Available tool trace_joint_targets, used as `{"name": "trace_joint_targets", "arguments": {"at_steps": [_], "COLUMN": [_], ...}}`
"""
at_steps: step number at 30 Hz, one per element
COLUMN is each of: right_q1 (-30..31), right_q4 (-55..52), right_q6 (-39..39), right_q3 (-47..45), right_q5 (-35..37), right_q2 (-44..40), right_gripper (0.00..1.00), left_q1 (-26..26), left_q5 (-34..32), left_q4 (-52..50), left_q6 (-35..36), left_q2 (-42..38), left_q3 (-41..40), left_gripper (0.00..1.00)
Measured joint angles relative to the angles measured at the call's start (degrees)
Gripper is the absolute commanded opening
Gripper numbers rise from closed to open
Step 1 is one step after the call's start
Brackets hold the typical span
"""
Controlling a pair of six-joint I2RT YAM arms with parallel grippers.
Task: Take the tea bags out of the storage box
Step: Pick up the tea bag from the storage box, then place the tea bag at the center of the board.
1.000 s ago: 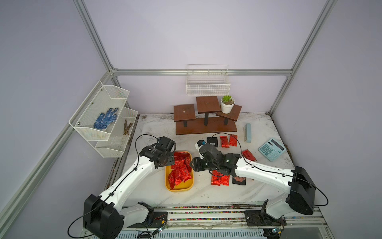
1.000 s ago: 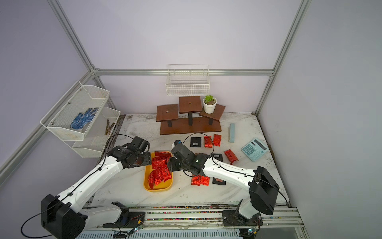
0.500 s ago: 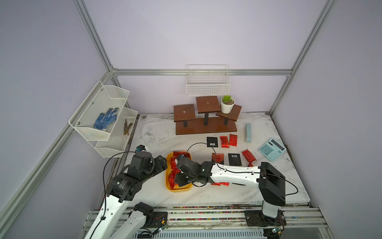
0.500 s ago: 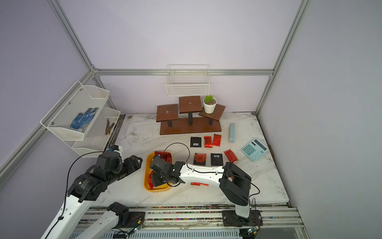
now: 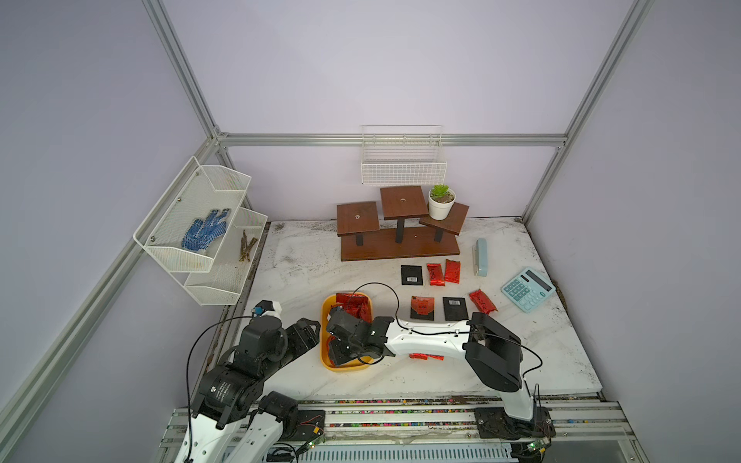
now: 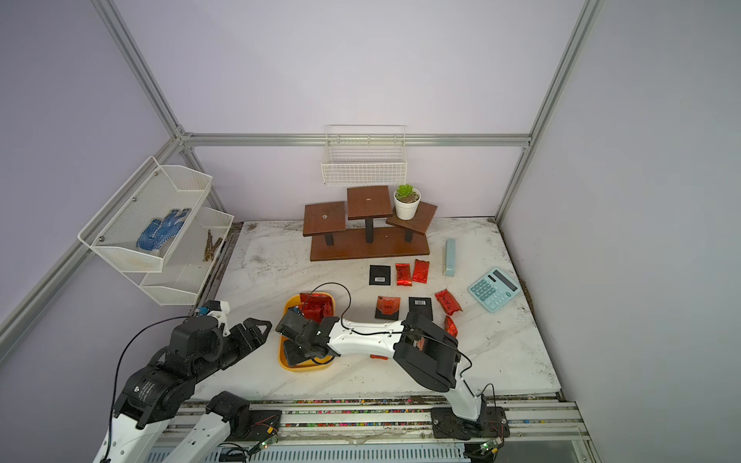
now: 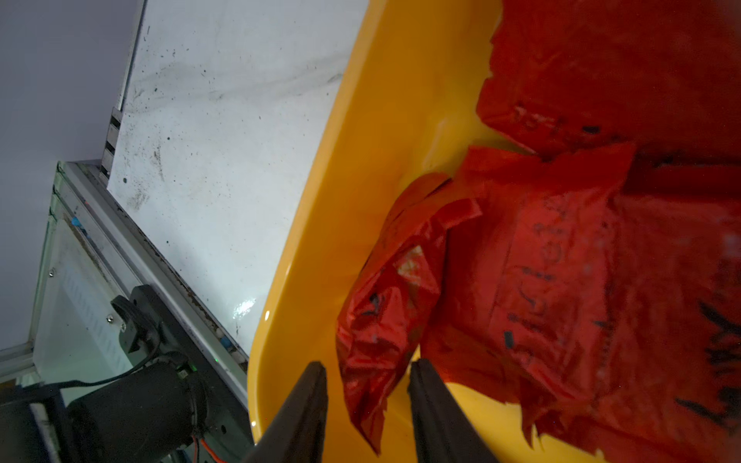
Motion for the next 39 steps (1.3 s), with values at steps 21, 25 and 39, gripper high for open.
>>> {"name": "trace_joint_targets", "arguments": {"at_steps": [21, 25, 39], "right_q1": [-2.97, -7.37, -29.99], "right_q4": [3.08, 5.31, 6.91], "right_q6": [0.96, 0.96, -4.37], "right_q3": [-8.92, -12.31, -16.48], "right_q5": [-0.83, -2.93, -9.62], "right_q2": [-16.48, -24.09, -25.55], "right_gripper": [0.00, 0.00, 0.00], "left_q1": [0.00, 0.00, -9.16], "left_q5": [2.25, 5.79, 12.00], "left_q4": [1.60, 6.16, 23.12], "left_q6": [0.09, 0.04, -5.66], "left_q2": [4.17, 7.26, 15.91], "left_q3": [-0.31, -1.03, -11.17], "left_gripper": [0.77, 0.76, 0.73]}}
